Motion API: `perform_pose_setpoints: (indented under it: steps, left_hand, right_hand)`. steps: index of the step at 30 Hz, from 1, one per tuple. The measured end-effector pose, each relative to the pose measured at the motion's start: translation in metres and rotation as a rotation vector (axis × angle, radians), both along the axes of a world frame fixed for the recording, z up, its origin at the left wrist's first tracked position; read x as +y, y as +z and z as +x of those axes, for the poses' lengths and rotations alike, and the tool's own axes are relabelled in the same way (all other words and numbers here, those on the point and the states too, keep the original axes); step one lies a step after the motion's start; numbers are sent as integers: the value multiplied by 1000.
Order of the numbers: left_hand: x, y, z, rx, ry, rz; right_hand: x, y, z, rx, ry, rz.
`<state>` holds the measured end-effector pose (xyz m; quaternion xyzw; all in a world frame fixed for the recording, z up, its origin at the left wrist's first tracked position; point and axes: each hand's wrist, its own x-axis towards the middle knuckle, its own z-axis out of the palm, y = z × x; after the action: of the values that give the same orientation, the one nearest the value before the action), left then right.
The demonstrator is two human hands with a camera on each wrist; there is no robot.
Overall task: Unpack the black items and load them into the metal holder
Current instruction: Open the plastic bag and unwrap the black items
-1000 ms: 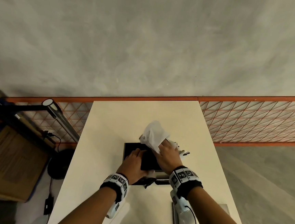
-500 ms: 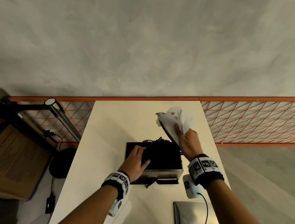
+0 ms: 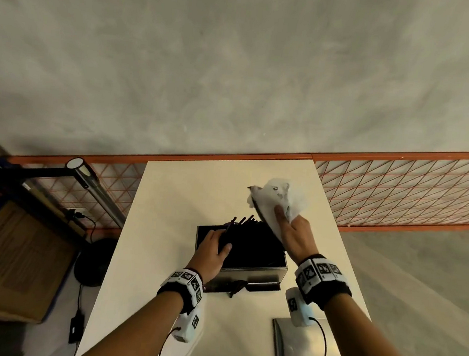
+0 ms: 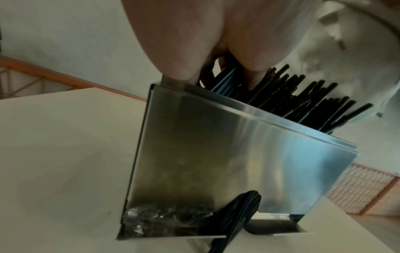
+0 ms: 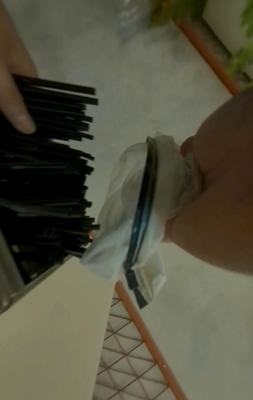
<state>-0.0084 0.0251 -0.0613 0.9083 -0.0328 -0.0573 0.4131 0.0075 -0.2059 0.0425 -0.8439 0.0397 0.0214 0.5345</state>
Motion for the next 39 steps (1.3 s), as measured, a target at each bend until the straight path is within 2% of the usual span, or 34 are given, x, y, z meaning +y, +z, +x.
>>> perform_pose_setpoints:
  steps: [6, 10, 15, 18, 20, 26, 32, 36, 39]
  left_hand:
    - [0, -6, -10, -33, -59, 21]
    - [-5, -7, -13, -23, -143, 177]
    - [-10, -12, -3, 53, -90, 230]
    - [-9, -17, 7, 83, -65, 50]
    - [-6, -15, 12, 62, -60, -2]
    - [-15, -1, 17, 146, 24, -120]
    - [-8, 9, 7, 143, -12, -140]
    - [0, 9, 5, 80, -39, -128]
    - [1, 8, 3, 53, -52, -89]
  right_hand:
    - [27, -19, -10, 3, 212, -120]
    - [34, -26, -9, 9, 218, -146]
    - [38, -27, -6, 71, 252, -123]
    - [46, -20, -8, 79, 289, -64]
    - [53, -16, -11, 52, 311, -25]
    - [60, -12, -11, -14, 309, 40]
    - [58, -6, -7, -24, 315, -70]
    - [46, 6, 3, -3, 189, -63]
    - [41, 17, 9, -58, 155, -93]
